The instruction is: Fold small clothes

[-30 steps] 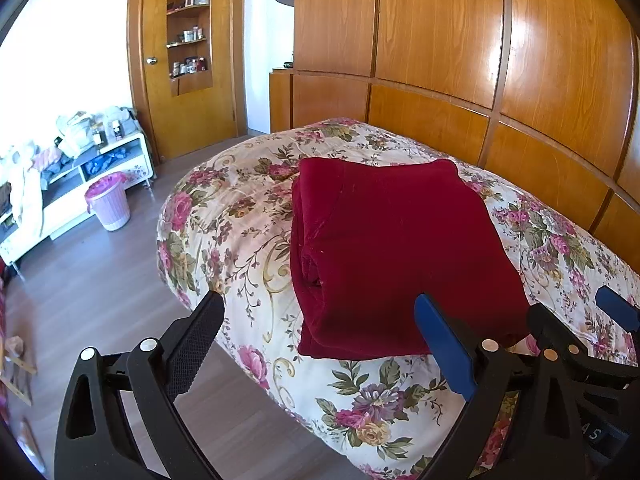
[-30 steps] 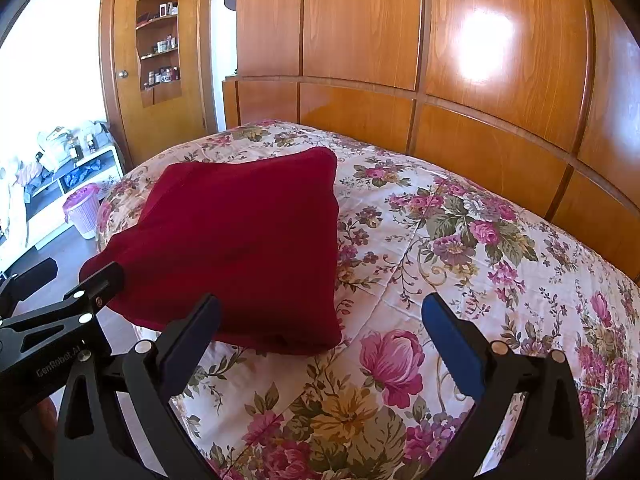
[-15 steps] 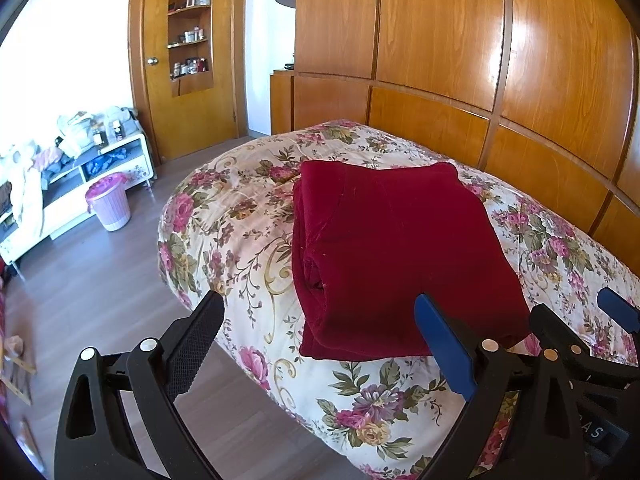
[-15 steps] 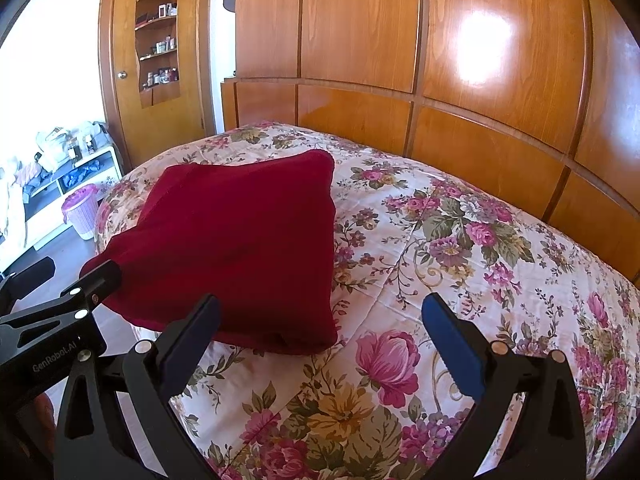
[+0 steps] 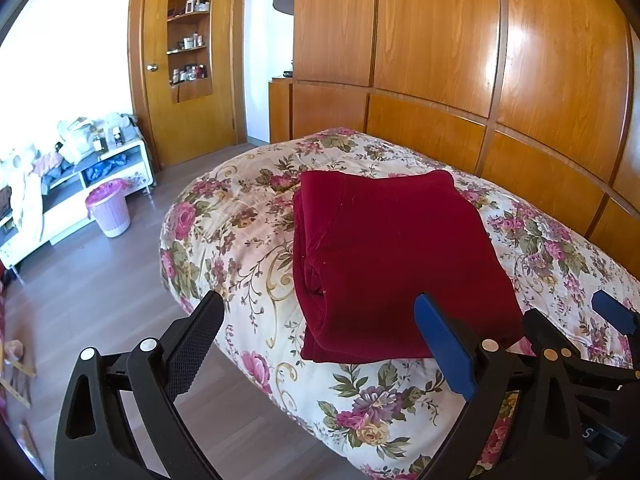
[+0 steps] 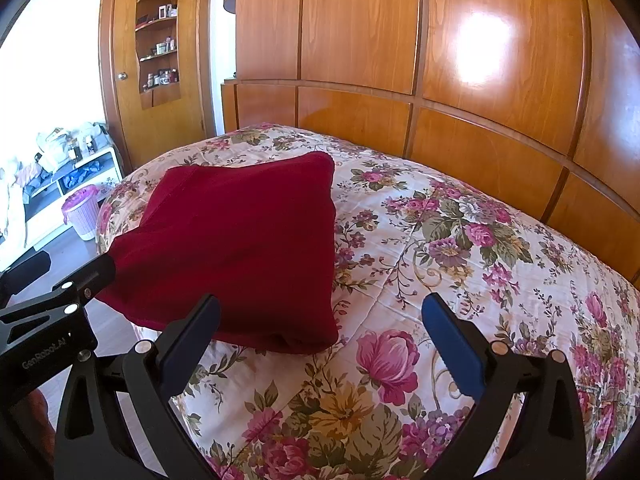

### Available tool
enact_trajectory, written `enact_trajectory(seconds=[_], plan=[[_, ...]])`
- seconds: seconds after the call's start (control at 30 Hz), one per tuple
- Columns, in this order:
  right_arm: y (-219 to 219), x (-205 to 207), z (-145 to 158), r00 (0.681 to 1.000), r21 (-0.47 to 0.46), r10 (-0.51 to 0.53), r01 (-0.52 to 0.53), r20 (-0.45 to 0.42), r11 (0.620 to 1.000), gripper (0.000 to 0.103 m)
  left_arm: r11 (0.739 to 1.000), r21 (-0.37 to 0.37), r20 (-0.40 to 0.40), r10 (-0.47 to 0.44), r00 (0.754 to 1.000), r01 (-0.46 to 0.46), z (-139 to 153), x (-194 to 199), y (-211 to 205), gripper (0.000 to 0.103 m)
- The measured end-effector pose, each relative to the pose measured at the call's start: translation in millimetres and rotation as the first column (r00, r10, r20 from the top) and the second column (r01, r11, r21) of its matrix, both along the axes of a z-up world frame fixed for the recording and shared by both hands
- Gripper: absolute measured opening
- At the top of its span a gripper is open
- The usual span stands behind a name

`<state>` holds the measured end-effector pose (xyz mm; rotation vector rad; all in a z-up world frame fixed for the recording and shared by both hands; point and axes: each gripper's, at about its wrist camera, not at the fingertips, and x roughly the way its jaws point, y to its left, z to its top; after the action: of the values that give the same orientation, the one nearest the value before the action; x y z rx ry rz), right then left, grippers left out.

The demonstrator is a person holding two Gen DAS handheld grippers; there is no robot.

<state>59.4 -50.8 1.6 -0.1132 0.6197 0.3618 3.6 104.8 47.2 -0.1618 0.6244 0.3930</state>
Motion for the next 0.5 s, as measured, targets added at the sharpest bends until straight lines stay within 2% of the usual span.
enact_trajectory(seconds=[0.2,0.27,0.37,0.5], plan=[[0.4,0.4,-0.4,1.000,-0.001,-0.001,0.001,-0.002,1.000,0.100,1.000,-0.006,0.011,0.000,1.000,0.000,2.1,-1.9,0.3,0.095],[1.3,0.5,-1.0,1.000,-0.003,0.000,0.000,-0.004,1.000,0.100,1.000,-0.012,0.022,-0.002,1.000,0.002,3.3,-3.2,0.7,0.098],[2.5,0.2,-2.3,1.000,-0.003,0.001,-0.001,-0.008,1.000,0.100,1.000,0.010,0.043,-0.002,0.999,0.002,6.4,-5.5,-1.8,0.098],[2.4,0.2,-2.5,1.000,-0.002,0.002,-0.002,-0.008,1.000,0.100,1.000,0.007,0.032,0.003,0.999,-0.003,6.4,-3.5,-0.4,0.098]])
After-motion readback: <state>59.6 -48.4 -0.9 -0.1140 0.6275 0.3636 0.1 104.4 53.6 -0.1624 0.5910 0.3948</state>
